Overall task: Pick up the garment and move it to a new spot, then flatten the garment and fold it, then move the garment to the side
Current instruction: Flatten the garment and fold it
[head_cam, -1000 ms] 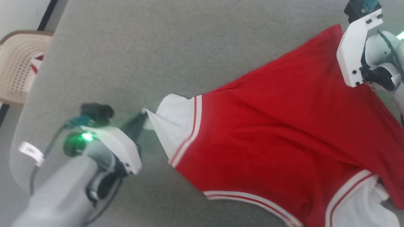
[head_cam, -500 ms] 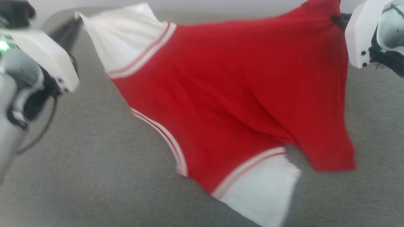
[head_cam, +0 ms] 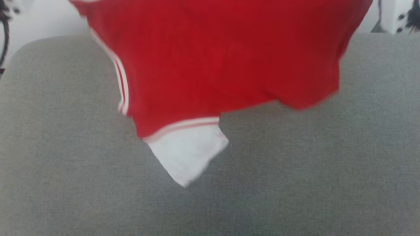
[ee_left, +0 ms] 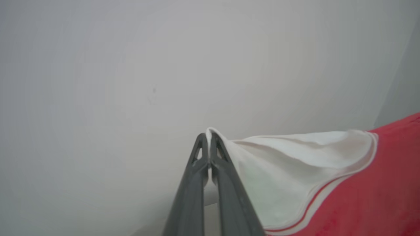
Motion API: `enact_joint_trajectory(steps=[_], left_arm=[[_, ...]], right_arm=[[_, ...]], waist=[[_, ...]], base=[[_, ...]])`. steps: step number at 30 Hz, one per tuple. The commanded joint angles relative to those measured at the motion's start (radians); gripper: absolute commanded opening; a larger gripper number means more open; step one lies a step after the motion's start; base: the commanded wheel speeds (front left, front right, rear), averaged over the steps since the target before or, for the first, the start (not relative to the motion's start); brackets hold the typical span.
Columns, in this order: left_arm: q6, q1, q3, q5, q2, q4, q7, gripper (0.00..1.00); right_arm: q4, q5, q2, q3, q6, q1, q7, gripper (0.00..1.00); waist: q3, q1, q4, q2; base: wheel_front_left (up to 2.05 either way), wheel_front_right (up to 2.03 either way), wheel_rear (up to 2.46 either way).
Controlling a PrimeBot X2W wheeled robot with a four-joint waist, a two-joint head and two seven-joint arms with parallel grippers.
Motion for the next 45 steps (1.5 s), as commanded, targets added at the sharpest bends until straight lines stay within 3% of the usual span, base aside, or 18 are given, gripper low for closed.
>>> enact_joint_trajectory(steps=[1,8,20,23,30,35,40,45], left_arm=[[-0.006,-0.031,-0.001,0.010,-0.005,0.020,-0.004,0.00],[-0.032,-0.244,-0.010,0.101,-0.066,0.166,-0.092,0.00],[-0.005,-0.588,0.012,0.252,-0.149,0.379,-0.477,0.00],[-0.017,-0.590,0.022,0.257,-0.176,0.410,-0.511,0.00],[-0.097,-0.471,-0.033,0.231,-0.216,0.488,-0.502,0.00],[-0.116,-0.303,-0.112,0.158,-0.236,0.469,-0.417,0.00],[-0.116,-0.102,-0.225,0.034,-0.185,0.318,-0.288,0.00],[-0.117,0.088,-0.270,-0.074,-0.114,0.166,-0.191,0.00]], right_arm=[[0.005,-0.019,0.003,-0.011,-0.002,-0.017,-0.013,0.00],[0.093,-0.138,0.053,-0.087,-0.002,-0.120,-0.106,0.00],[0.364,-0.504,0.203,-0.310,-0.002,-0.356,-0.505,0.00],[0.433,-0.574,0.241,-0.350,-0.002,-0.359,-0.555,0.00],[0.532,-0.592,0.283,-0.315,-0.002,-0.274,-0.544,0.00],[0.544,-0.525,0.289,-0.244,-0.002,-0.146,-0.520,0.00],[0.476,-0.408,0.260,-0.163,-0.002,0.010,-0.491,0.00],[0.346,-0.289,0.191,-0.099,-0.002,0.170,-0.466,0.00]], waist=[[0.015,0.0000,-0.005,0.0000],[0.138,0.0000,-0.015,0.0000],[0.343,0.0000,-0.003,0.0000],[0.356,0.0000,0.010,0.0000],[0.326,0.0000,0.040,0.0000],[0.270,0.0000,0.061,0.0000],[0.208,0.0000,0.081,0.0000],[0.152,0.0000,0.091,0.0000]], base=[[0.00,0.00,0.00],[0.00,0.00,0.00],[0.00,0.00,0.00],[0.00,0.00,0.00],[0.00,0.00,0.00],[0.00,0.00,0.00],[0.00,0.00,0.00],[0.00,0.00,0.00]])
